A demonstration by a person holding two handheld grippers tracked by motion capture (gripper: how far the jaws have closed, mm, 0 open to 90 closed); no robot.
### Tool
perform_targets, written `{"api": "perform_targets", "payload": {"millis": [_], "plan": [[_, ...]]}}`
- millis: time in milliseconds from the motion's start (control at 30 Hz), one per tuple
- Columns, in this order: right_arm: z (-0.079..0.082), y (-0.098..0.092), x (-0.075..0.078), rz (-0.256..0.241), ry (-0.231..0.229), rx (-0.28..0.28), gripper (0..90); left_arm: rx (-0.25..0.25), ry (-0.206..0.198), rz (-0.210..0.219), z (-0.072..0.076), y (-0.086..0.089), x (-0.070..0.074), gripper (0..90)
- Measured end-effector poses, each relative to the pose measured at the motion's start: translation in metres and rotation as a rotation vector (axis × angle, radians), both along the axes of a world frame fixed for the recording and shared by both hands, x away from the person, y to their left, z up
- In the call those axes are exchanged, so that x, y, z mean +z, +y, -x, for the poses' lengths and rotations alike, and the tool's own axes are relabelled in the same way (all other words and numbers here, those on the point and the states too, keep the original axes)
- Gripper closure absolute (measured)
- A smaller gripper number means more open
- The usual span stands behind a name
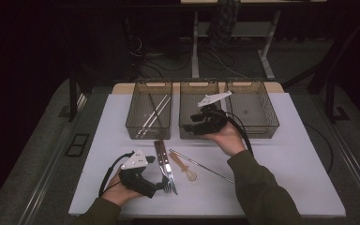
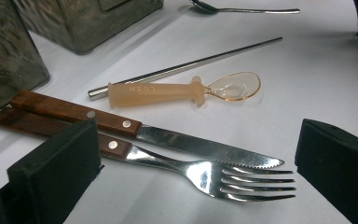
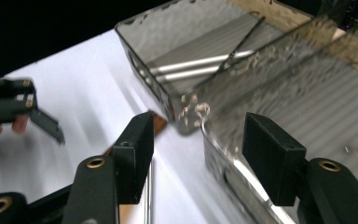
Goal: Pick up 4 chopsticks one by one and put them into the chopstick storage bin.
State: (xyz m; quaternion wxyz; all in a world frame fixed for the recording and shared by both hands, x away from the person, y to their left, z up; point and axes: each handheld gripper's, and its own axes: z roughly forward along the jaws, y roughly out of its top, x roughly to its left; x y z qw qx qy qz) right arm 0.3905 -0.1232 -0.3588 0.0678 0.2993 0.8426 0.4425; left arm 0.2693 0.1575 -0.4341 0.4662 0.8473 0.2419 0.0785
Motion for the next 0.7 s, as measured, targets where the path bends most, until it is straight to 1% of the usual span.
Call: {"api": "perform_targets", "payload": {"millis": [67, 200, 300, 333, 533, 600, 700], "plan": [[0.005, -0.007, -0.003, 0.008, 0.002, 0.004, 46.0, 0.002, -0.002, -0.002, 0.000, 0.000, 0.000, 0.0], [0.018, -0.017, -0.011, 0.053, 0.000, 0.008, 49.4, 0.009, -0.001, -0.004, 0.000, 0.000, -0.001, 0.0], [0.025, -0.025, -0.017, 0.075, 0.010, 0.013, 53.0, 0.010, 0.000, -0.004, 0.000, 0.000, -0.001, 0.0], [0.028, -0.027, -0.018, 0.080, 0.016, 0.014, 54.3, 0.011, 0.001, -0.003, -0.001, 0.000, -0.001, 0.0], [0.047, -0.037, -0.031, 0.110, 0.017, 0.040, 62.0, 0.011, 0.001, -0.001, -0.001, 0.001, -0.001, 0.0], [0.053, -0.039, -0.036, 0.118, 0.019, 0.049, 63.3, 0.010, 0.001, -0.001, -0.001, 0.001, -0.002, 0.0], [0.061, -0.042, -0.044, 0.116, 0.025, 0.054, 66.8, 0.009, 0.001, -0.003, -0.001, 0.001, -0.002, 0.0]]}}
